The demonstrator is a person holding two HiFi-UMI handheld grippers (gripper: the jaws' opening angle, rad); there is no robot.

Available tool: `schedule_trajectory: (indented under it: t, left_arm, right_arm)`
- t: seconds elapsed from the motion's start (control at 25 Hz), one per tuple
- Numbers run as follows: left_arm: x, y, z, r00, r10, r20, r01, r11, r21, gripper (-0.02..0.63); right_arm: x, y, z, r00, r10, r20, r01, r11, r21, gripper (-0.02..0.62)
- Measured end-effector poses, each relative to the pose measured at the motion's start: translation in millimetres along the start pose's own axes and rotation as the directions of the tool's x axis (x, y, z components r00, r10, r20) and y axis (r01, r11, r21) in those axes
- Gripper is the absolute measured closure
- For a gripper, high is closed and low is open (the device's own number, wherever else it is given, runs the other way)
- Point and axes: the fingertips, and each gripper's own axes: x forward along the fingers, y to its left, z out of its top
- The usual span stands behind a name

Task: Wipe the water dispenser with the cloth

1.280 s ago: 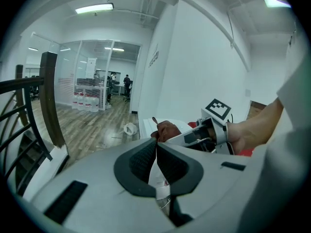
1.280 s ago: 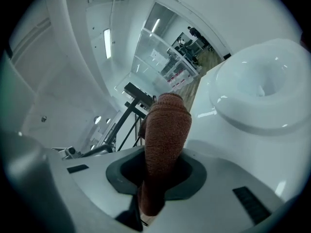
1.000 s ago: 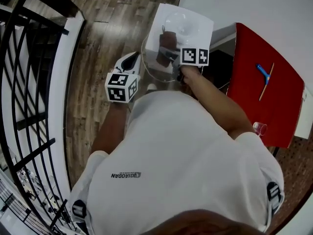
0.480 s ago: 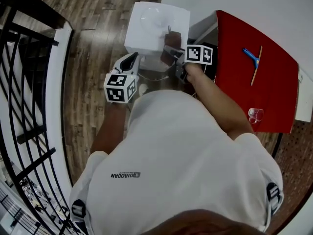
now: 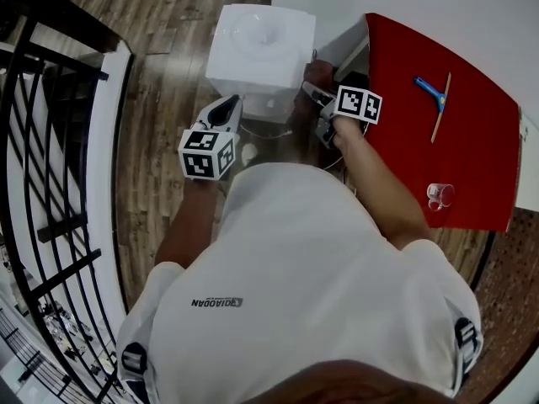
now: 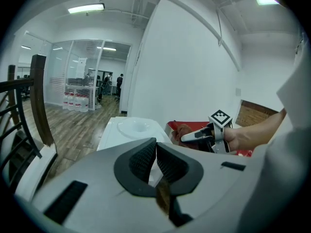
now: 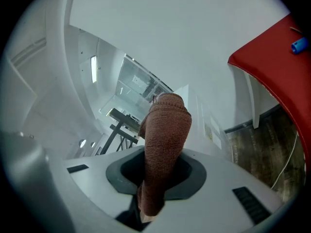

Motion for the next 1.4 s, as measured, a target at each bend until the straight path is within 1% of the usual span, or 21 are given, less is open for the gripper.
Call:
schedule_trajectory:
  t: [0.16, 0.32, 0.44, 0.52, 0.56, 0.64, 0.72, 0.76, 0.8, 0.84, 0.92, 1.0, 1.08, 1.16, 1.28, 1.4]
  left_arm:
    - [-3, -9, -4, 1.0, 0.025, -0.018, -0.025, 1.0, 0.005, 0.605]
    - [-12, 1, 2, 0.996, 0.089, -0.025, -0.088, 0.996, 0.032, 0.606]
    - [-25, 10, 1, 0.994, 0.105, -0.029, -0.104, 0.994, 0.036, 0.605]
    - [-29, 14, -4, 0.994, 0.101, -0.043, -0.099, 0.994, 0.035, 0.605]
    - [-27, 17, -6, 0.994, 0.094, -0.049, -0.093, 0.995, 0.019, 0.605]
    - [-20, 24, -10, 0.996, 0.064, -0.057, -0.067, 0.996, -0.058, 0.604]
    - [-16, 30, -18, 0.997, 0.019, -0.07, -0.03, 0.988, -0.152, 0.604]
    - [-17, 33, -22, 0.997, -0.002, -0.083, -0.013, 0.985, -0.173, 0.606]
    - [-20, 35, -26, 0.995, -0.02, -0.097, 0.003, 0.986, -0.169, 0.605]
    - [-24, 37, -28, 0.993, -0.033, -0.109, 0.017, 0.989, -0.145, 0.604]
    - [-34, 45, -30, 0.991, -0.047, -0.123, 0.038, 0.997, -0.07, 0.605]
    - [-46, 59, -33, 0.99, -0.049, -0.134, 0.047, 0.999, -0.019, 0.605]
    - [-57, 75, -40, 0.988, -0.049, -0.144, 0.048, 0.999, -0.009, 0.604]
    - [-68, 92, -44, 0.988, -0.045, -0.144, 0.043, 0.999, -0.015, 0.604]
    - [-87, 117, -44, 0.992, -0.031, -0.125, 0.029, 0.999, -0.02, 0.605]
    - [-104, 136, -46, 0.994, -0.018, -0.11, 0.015, 1.0, -0.026, 0.605]
  right_arm:
    - [-24, -12, 11, 0.998, 0.003, 0.069, -0.003, 1.0, -0.004, 0.522]
    - [-42, -7, 21, 0.986, 0.021, 0.163, -0.002, 0.993, -0.116, 0.522]
    - [-44, 6, 7, 0.982, 0.036, 0.185, 0.0, 0.981, -0.192, 0.522]
    - [-41, 17, -8, 0.984, 0.05, 0.172, -0.007, 0.97, -0.244, 0.522]
    - [-38, 22, -15, 0.986, 0.054, 0.16, -0.008, 0.961, -0.275, 0.522]
    - [-25, 31, -30, 0.991, 0.053, 0.127, -0.006, 0.938, -0.348, 0.522]
    - [-5, 41, -49, 0.996, 0.04, 0.086, -0.001, 0.911, -0.413, 0.522]
    - [7, 46, -60, 0.997, 0.033, 0.068, 0.0, 0.902, -0.432, 0.522]
    - [19, 51, -71, 0.998, 0.027, 0.053, 0.0, 0.898, -0.441, 0.522]
    - [32, 57, -81, 0.999, 0.022, 0.042, -0.001, 0.895, -0.445, 0.522]
    - [58, 70, -94, 0.999, 0.022, 0.026, -0.008, 0.893, -0.45, 0.522]
    - [84, 86, -105, 0.999, 0.036, 0.014, -0.026, 0.896, -0.443, 0.522]
    - [106, 100, -117, 0.999, 0.046, -0.001, -0.042, 0.896, -0.442, 0.522]
    - [125, 111, -128, 0.999, 0.044, -0.019, -0.048, 0.891, -0.452, 0.522]
    - [156, 127, -141, 0.998, 0.029, -0.05, -0.05, 0.875, -0.481, 0.522]
    - [186, 138, -151, 0.997, 0.003, -0.079, -0.044, 0.853, -0.52, 0.522]
